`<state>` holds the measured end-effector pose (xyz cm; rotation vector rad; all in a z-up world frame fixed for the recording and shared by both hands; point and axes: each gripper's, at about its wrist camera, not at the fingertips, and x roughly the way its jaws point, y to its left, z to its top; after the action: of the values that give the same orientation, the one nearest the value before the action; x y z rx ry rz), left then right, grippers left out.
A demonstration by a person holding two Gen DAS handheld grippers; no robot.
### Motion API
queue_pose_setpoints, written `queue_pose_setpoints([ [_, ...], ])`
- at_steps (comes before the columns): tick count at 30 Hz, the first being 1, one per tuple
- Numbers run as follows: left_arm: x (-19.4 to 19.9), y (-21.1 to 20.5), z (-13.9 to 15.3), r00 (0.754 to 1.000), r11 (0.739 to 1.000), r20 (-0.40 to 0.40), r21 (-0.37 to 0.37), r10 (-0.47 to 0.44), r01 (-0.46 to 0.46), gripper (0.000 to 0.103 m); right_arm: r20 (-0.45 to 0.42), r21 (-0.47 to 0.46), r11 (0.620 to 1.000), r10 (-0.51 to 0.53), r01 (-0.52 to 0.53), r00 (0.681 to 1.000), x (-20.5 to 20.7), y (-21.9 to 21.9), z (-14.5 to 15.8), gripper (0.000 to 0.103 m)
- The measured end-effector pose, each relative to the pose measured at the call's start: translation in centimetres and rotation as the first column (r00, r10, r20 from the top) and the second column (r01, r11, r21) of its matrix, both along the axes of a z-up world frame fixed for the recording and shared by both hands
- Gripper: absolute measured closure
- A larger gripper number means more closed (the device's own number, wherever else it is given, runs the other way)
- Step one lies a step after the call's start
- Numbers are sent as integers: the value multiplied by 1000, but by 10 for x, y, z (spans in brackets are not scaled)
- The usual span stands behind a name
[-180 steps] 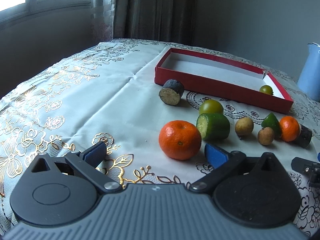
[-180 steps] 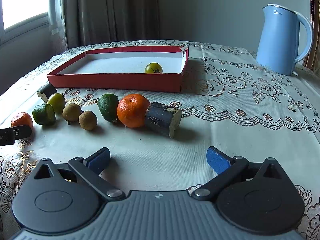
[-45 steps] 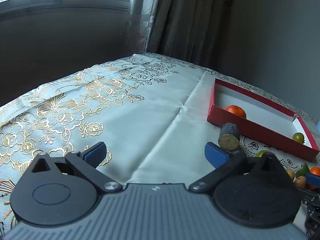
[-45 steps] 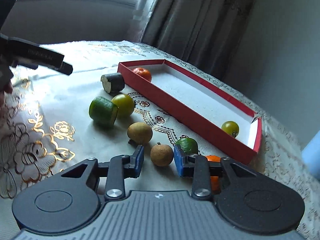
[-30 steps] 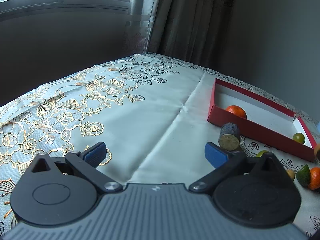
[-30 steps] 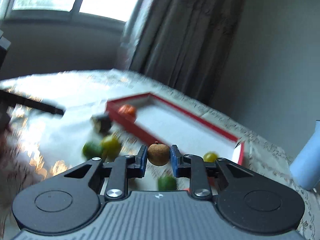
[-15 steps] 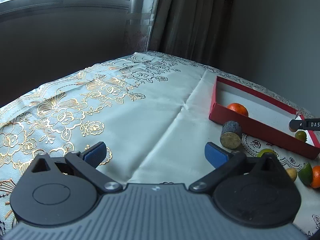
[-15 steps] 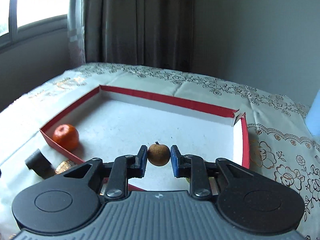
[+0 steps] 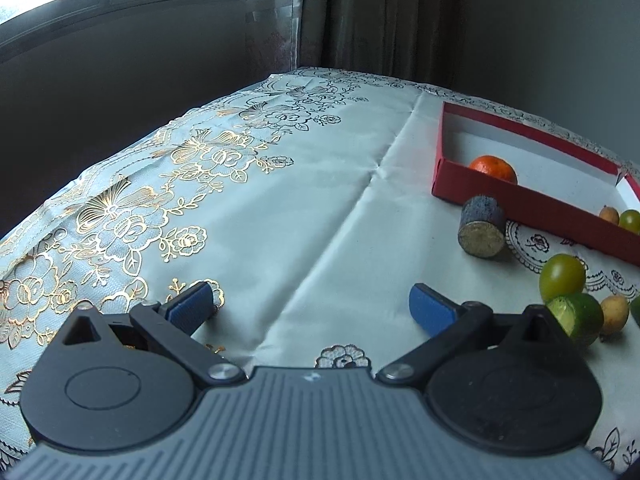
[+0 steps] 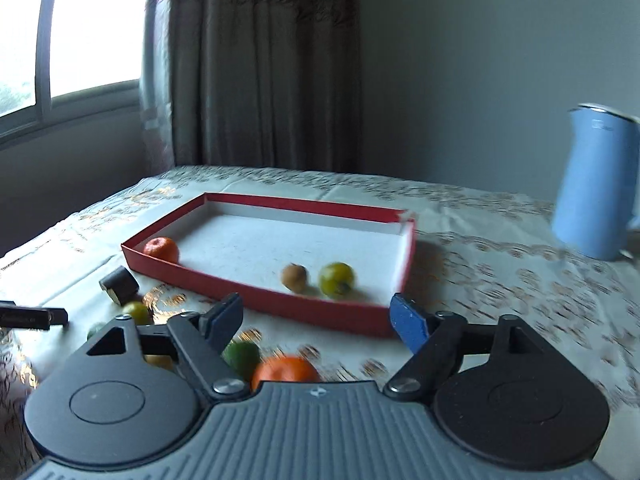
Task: Organize fruits
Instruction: 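Carry the brown fruit into the red box and open the right gripper, then withdraw the open right gripper from the box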
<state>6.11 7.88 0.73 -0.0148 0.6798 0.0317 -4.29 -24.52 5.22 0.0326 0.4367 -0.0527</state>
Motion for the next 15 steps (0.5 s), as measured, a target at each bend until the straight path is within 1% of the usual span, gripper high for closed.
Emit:
queue_pose_setpoints([
  [3, 0, -3, 0, 1000, 1000, -3, 22, 2, -2, 0, -24, 7, 999, -51, 51, 998, -28, -17, -7, 22],
  [5, 0, -4, 0, 1000, 999, -1, 33, 3, -3, 0, -54, 15, 996, -92, 93, 994, -38, -28, -14, 22],
  [10, -1, -5, 0, 1000, 999, 4, 40, 5, -5, 0, -162, 30, 986, -156, 163, 974, -43, -50, -40, 22],
  [12, -3, -3, 1, 1000, 1000, 14, 28, 0, -1, 0, -182, 25, 984, -171, 178, 968, -42, -52, -49, 22],
  [13, -5, -2, 2, 1000, 1000, 24, 15, -8, 8, 0, -198, 29, 983, -173, 182, 965, -41, -53, -52, 20],
  [14, -7, -1, 2, 999, 1000, 34, 5, -16, 16, 0, -193, 25, 982, -180, 188, 965, -41, -53, -51, 15],
  [15, -9, 0, 3, 999, 1000, 46, -1, -20, 20, 0, -191, 20, 980, -188, 196, 963, -41, -53, -51, 12],
])
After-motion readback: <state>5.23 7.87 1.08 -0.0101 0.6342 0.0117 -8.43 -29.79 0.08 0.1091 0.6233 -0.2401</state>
